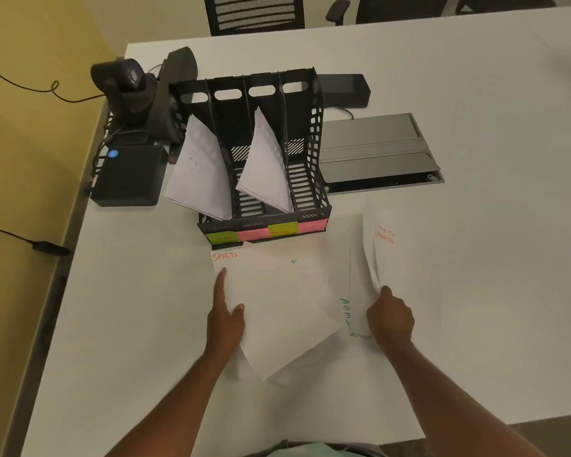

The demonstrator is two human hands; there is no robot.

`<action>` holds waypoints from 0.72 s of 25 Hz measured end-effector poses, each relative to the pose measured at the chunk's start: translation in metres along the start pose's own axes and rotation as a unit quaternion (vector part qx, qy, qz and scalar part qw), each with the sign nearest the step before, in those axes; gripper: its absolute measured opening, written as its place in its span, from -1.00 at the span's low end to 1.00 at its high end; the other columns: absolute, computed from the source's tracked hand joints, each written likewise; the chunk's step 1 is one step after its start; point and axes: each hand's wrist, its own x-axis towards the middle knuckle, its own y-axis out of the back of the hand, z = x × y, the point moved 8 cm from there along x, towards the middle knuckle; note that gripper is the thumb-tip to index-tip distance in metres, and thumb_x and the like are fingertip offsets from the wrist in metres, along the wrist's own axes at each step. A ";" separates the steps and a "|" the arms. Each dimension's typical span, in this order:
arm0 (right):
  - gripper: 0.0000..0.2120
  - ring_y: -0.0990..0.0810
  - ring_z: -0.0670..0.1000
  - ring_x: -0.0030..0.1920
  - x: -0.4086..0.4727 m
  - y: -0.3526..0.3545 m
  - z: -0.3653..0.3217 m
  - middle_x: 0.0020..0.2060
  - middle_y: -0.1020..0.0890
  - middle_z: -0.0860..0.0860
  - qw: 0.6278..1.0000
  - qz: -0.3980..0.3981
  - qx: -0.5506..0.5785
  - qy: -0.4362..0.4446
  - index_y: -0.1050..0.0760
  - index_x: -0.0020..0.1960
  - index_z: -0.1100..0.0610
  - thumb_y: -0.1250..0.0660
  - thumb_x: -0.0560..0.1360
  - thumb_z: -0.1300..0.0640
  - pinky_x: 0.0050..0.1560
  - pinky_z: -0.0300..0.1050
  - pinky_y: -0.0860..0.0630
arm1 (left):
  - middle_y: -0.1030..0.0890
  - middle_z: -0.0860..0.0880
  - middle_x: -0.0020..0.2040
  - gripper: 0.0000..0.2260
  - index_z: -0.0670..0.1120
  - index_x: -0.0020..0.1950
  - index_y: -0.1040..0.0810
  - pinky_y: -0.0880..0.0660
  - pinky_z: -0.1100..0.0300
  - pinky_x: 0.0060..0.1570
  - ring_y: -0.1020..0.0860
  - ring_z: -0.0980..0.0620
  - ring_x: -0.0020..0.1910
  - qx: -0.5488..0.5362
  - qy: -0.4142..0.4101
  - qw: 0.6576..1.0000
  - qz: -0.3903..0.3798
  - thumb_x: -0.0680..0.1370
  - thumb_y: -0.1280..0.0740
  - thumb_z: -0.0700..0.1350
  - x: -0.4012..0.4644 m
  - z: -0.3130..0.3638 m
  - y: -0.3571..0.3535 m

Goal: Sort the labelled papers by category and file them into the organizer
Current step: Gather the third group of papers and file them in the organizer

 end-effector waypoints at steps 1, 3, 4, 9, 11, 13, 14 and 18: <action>-0.78 -0.61 0.23 -0.16 -0.008 0.004 -0.013 -0.12 -0.67 0.18 1.000 0.008 -0.004 0.023 -0.44 0.08 0.21 -0.12 0.49 0.34 -0.18 -0.04 -0.43 | -0.42 0.10 0.39 -0.45 0.16 0.47 -0.34 -0.36 0.11 0.34 -0.42 0.08 0.28 0.012 -0.011 1.000 0.001 0.58 -0.25 -0.34 0.001 -0.001 0.000; -0.67 -0.67 0.23 -0.12 -0.035 -0.003 -0.046 -0.12 -0.69 0.16 0.996 0.000 -0.010 0.092 -0.47 0.22 0.18 -0.15 0.49 0.31 -0.14 -0.03 -0.52 | -0.57 -0.03 0.31 -0.59 0.06 0.26 -0.57 -0.37 0.22 0.31 -0.52 -0.03 0.30 0.034 -0.018 0.999 -0.004 0.60 -0.19 -0.37 0.002 -0.009 -0.004; -0.64 -0.69 0.20 -0.18 -0.054 -0.011 -0.063 -0.18 -0.70 0.14 0.991 -0.019 -0.025 0.130 -0.50 0.24 0.17 -0.21 0.46 0.29 -0.18 -0.04 -0.55 | -0.61 -0.07 0.26 -0.62 -0.01 0.21 -0.63 -0.37 0.26 0.28 -0.55 -0.07 0.28 0.044 -0.014 0.999 0.000 0.60 -0.18 -0.38 0.001 -0.014 -0.005; -0.65 -0.61 0.06 -0.47 -0.120 -0.050 -0.120 -0.43 -0.63 0.05 0.957 -0.141 -0.045 0.251 -0.59 0.03 0.20 -0.43 0.24 0.28 -0.49 -0.16 -0.39 | -0.66 -0.09 0.18 -0.64 -0.12 0.14 -0.66 -0.41 0.27 0.19 -0.58 -0.07 0.23 0.064 0.024 0.997 0.042 0.58 -0.15 -0.41 -0.006 -0.038 0.010; -0.78 -0.65 0.18 -0.13 -0.123 -0.061 -0.128 -0.11 -0.67 0.16 0.948 -0.188 -0.014 0.258 -0.43 0.14 0.17 -0.23 0.50 0.27 -0.26 -0.13 -0.35 | -0.66 -0.06 0.18 -0.63 -0.09 0.14 -0.66 -0.44 0.23 0.17 -0.57 -0.06 0.22 0.055 0.046 0.997 0.033 0.58 -0.15 -0.40 -0.007 -0.050 0.015; -0.82 -0.60 0.21 0.05 -0.117 -0.067 -0.129 0.05 -0.64 0.16 0.939 -0.224 0.026 0.260 -0.43 0.13 0.19 -0.16 0.56 0.23 -0.14 -0.13 -0.34 | -0.64 -0.03 0.15 -0.63 -0.05 0.12 -0.66 -0.47 0.16 0.21 -0.57 -0.06 0.22 0.030 0.073 0.997 0.025 0.57 -0.15 -0.39 -0.008 -0.060 0.020; -0.78 -0.60 0.21 0.09 -0.113 -0.061 -0.128 0.08 -0.64 0.16 0.944 -0.221 0.039 0.243 -0.47 0.16 0.20 -0.17 0.55 0.23 -0.09 -0.11 -0.38 | -0.63 -0.02 0.13 -0.62 -0.04 0.11 -0.66 -0.46 0.16 0.21 -0.56 -0.06 0.21 0.017 0.085 0.996 0.026 0.57 -0.15 -0.39 -0.009 -0.065 0.024; -0.74 -0.63 0.23 0.02 -0.086 0.007 -0.111 -0.01 -0.69 0.18 0.979 -0.097 0.108 0.142 -0.58 0.10 0.16 -0.21 0.47 0.28 -0.06 -0.06 -0.48 | -0.62 -0.02 0.12 -0.63 -0.07 0.09 -0.67 -0.46 0.25 0.07 -0.56 0.05 0.05 0.001 0.104 0.993 0.060 0.55 -0.15 -0.39 -0.009 -0.070 0.044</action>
